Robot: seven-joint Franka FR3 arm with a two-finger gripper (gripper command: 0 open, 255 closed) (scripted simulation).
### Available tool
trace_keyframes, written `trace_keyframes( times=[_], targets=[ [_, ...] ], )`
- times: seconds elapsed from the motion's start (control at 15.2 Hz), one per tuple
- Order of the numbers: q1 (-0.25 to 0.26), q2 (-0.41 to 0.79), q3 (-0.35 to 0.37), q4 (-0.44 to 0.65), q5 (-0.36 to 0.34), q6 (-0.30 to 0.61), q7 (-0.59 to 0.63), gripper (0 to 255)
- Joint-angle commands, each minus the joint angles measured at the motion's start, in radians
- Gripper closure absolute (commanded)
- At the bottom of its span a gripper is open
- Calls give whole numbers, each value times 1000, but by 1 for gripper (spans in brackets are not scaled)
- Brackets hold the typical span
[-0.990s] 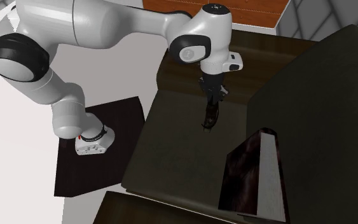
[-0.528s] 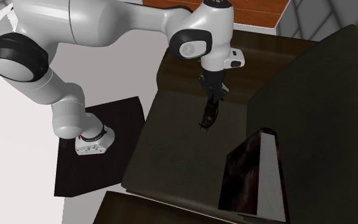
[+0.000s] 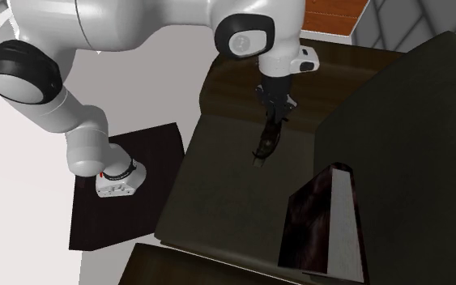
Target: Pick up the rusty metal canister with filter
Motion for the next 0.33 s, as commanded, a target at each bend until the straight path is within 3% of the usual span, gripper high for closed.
trace_keyframes(
  times=[0.0,0.26],
  targets=[
    [1,-2,1,26,0,-27,-3,255],
    [1,1,1,59,2,-57,-7,255]
  ],
)
